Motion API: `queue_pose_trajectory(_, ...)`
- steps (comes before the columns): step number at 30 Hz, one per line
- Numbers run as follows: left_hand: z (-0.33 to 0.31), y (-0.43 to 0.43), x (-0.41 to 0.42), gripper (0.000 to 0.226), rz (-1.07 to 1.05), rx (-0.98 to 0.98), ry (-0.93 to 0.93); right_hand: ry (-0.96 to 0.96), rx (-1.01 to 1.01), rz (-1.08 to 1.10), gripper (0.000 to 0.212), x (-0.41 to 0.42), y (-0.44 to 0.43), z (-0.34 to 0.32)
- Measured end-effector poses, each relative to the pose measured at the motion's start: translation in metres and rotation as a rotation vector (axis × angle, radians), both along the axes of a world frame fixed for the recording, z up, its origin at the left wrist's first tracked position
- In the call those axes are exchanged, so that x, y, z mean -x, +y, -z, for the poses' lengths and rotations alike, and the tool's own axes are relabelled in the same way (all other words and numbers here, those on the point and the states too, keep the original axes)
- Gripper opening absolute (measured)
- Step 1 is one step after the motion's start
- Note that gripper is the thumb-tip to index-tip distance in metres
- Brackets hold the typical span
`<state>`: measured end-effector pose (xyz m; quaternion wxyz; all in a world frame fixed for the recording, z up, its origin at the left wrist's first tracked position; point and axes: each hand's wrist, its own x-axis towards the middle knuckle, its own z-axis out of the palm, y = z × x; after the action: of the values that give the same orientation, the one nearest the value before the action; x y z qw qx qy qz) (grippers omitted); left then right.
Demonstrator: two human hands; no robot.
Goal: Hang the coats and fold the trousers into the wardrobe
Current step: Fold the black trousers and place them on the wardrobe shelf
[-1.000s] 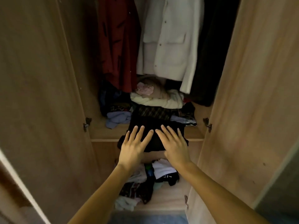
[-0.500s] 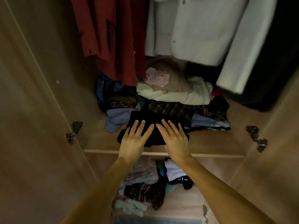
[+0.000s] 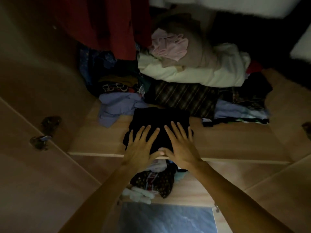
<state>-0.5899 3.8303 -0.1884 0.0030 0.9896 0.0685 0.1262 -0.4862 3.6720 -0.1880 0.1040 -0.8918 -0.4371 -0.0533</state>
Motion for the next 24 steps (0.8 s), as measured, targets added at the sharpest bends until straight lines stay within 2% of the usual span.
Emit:
queue_pose_trajectory(4, -0.004, 0.008, -0.004, 0.075, 0.000, 0.049, 0.007, 0.061, -0.160, 0.039, 0.071, 0.006, 0.008, -0.012)
queue_pose_trajectory(11, 0.013, 0.021, -0.030, 0.063, -0.083, 0.125, 0.102, 0.150, -0.068, 0.116, 0.071, -0.014, 0.036, 0.005)
queue_pose_trajectory(16, 0.013, 0.040, -0.055, 0.078, -0.090, 0.117, 0.153, 0.144, -0.051, 0.151, 0.068, -0.032, 0.055, 0.013)
queue_pose_trajectory(21, -0.010, 0.031, -0.044, 0.101, -0.111, 0.128, 0.195, 0.198, 0.018, 0.171, 0.054, -0.023, 0.048, -0.006)
queue_pose_trajectory(24, -0.031, 0.023, -0.024, 0.102, -0.113, 0.175, 0.154, 0.171, -0.120, 0.207, 0.068, 0.001, 0.032, -0.032)
